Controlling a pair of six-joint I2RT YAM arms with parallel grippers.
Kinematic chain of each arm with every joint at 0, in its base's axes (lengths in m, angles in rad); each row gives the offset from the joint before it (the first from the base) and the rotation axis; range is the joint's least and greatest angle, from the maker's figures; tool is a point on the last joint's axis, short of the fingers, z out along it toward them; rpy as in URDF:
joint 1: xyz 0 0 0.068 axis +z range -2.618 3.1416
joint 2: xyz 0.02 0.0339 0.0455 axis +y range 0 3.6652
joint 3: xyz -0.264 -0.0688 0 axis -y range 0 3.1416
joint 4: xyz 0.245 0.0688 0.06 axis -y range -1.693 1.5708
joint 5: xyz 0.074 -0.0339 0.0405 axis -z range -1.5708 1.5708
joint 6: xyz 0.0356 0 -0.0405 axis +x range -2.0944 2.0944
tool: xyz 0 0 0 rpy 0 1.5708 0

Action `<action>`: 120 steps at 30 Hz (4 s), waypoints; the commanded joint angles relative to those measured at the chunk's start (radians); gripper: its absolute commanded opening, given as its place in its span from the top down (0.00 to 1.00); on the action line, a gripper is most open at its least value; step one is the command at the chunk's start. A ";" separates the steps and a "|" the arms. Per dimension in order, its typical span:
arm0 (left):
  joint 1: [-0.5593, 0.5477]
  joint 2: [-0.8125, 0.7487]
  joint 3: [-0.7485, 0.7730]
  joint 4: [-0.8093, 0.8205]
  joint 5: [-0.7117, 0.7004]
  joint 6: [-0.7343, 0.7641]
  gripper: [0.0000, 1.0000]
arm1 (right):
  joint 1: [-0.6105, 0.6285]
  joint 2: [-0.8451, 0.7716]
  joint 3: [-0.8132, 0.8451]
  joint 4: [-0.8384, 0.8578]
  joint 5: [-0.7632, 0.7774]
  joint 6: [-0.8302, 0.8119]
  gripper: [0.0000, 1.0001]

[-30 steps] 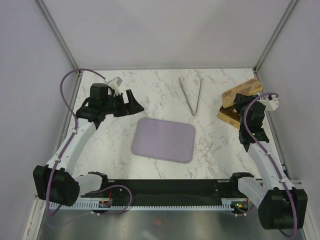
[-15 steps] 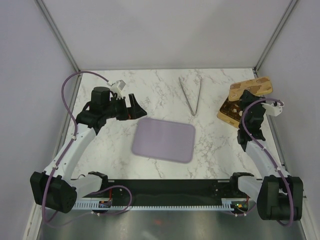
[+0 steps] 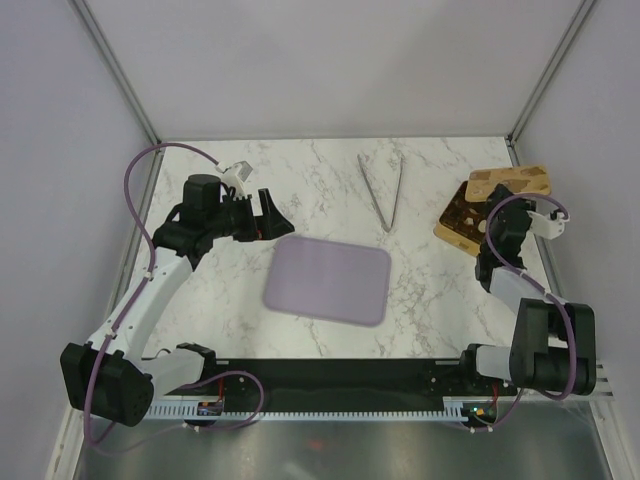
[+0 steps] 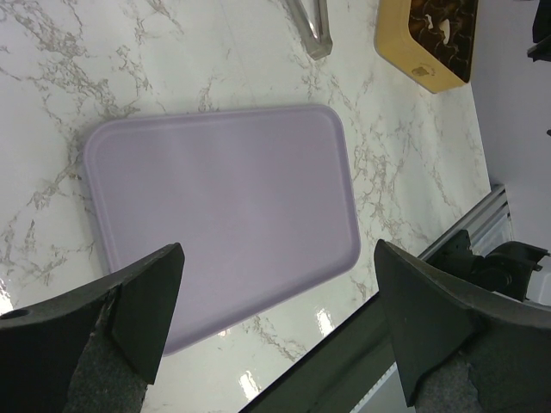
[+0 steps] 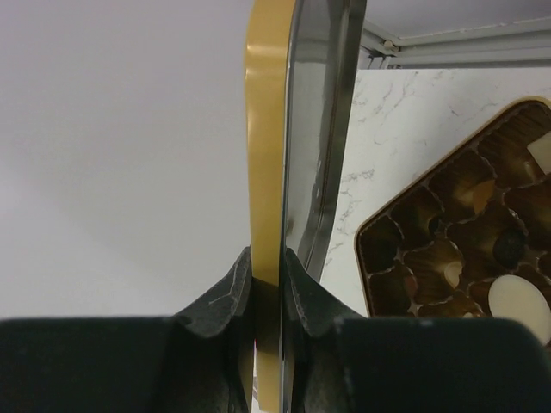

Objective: Pack the chocolate

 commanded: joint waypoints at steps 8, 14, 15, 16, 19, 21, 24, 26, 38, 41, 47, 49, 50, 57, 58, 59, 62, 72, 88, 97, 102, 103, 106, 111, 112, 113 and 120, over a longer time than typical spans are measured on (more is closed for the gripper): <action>-0.004 -0.021 0.006 0.037 0.038 0.043 0.00 | -0.008 0.041 -0.102 0.262 -0.013 0.075 0.97; -0.002 -0.026 0.003 0.034 0.035 0.048 0.00 | -0.008 0.099 -0.121 0.342 0.002 0.084 0.95; -0.002 -0.026 0.003 0.034 0.034 0.049 0.00 | -0.008 0.125 -0.122 0.365 0.001 0.089 0.95; -0.002 -0.027 0.003 0.034 0.031 0.050 0.00 | -0.008 0.139 -0.124 0.390 -0.010 0.099 0.95; -0.004 -0.029 0.002 0.034 0.026 0.051 0.00 | -0.008 0.183 -0.118 0.459 -0.030 0.110 0.95; -0.002 -0.030 0.002 0.033 0.023 0.053 0.00 | -0.008 0.208 -0.111 0.476 -0.029 0.121 0.95; -0.002 -0.029 0.003 0.031 0.019 0.056 0.00 | -0.011 0.248 -0.105 0.493 -0.030 0.125 0.95; -0.004 -0.030 0.005 0.029 0.017 0.057 0.00 | -0.017 0.268 -0.107 0.502 -0.038 0.142 0.95; -0.002 -0.016 0.015 0.031 0.018 0.056 0.00 | -0.020 0.318 -0.186 0.582 -0.032 0.213 0.86; -0.001 -0.012 0.020 0.029 0.020 0.056 0.00 | -0.019 0.283 -0.188 0.505 -0.039 0.211 0.76; -0.001 -0.018 0.019 0.029 0.017 0.056 0.00 | -0.019 0.240 -0.225 0.451 -0.039 0.221 0.68; -0.002 -0.019 0.019 0.028 0.018 0.057 0.00 | -0.020 0.229 -0.231 0.413 -0.041 0.221 0.66; -0.001 -0.019 0.019 0.029 0.017 0.057 0.00 | -0.019 0.216 -0.236 0.395 -0.047 0.221 0.66; 0.001 -0.019 0.022 0.028 0.018 0.054 0.00 | -0.019 0.131 -0.245 0.221 -0.068 0.213 0.63; 0.002 -0.019 0.022 0.029 0.020 0.054 0.00 | -0.020 0.124 -0.243 0.206 -0.072 0.211 0.62; 0.002 -0.021 0.022 0.029 0.020 0.054 0.00 | -0.020 0.108 -0.245 0.198 -0.073 0.204 0.62; 0.008 -0.023 0.023 0.029 0.018 0.053 0.00 | -0.020 0.081 -0.242 0.128 -0.091 0.207 0.60; 0.013 -0.021 0.020 0.029 0.017 0.051 0.00 | -0.019 -0.043 -0.237 -0.172 -0.216 0.123 0.48; 0.019 -0.027 0.008 0.028 0.019 0.051 0.00 | -0.045 0.204 0.629 -1.076 -0.291 -0.483 0.42; 0.019 -0.026 -0.001 0.028 0.015 0.051 0.00 | -0.076 0.608 1.178 -1.120 -0.341 -0.772 0.46; 0.019 -0.016 0.003 0.028 0.018 0.053 0.00 | -0.131 0.789 1.376 -1.188 -0.406 -0.842 0.45; 0.019 -0.015 0.002 0.026 0.018 0.053 0.00 | -0.138 0.817 1.411 -1.214 -0.406 -0.847 0.46; 0.019 -0.018 0.000 0.025 0.017 0.056 0.00 | -0.168 0.916 1.530 -1.307 -0.409 -0.870 0.46; 0.022 -0.013 0.009 0.025 0.012 0.057 0.00 | -0.203 0.990 1.613 -1.354 -0.359 -0.904 0.46; 0.022 -0.012 0.011 0.025 0.014 0.057 0.00 | -0.208 0.990 1.613 -1.356 -0.337 -0.904 0.46; 0.024 -0.007 0.011 0.025 0.020 0.057 0.00 | -0.212 0.989 1.604 -1.359 -0.314 -0.902 0.45; 0.027 -0.021 0.011 0.025 0.034 0.056 0.00 | -0.235 0.986 1.568 -1.402 -0.132 -0.856 0.43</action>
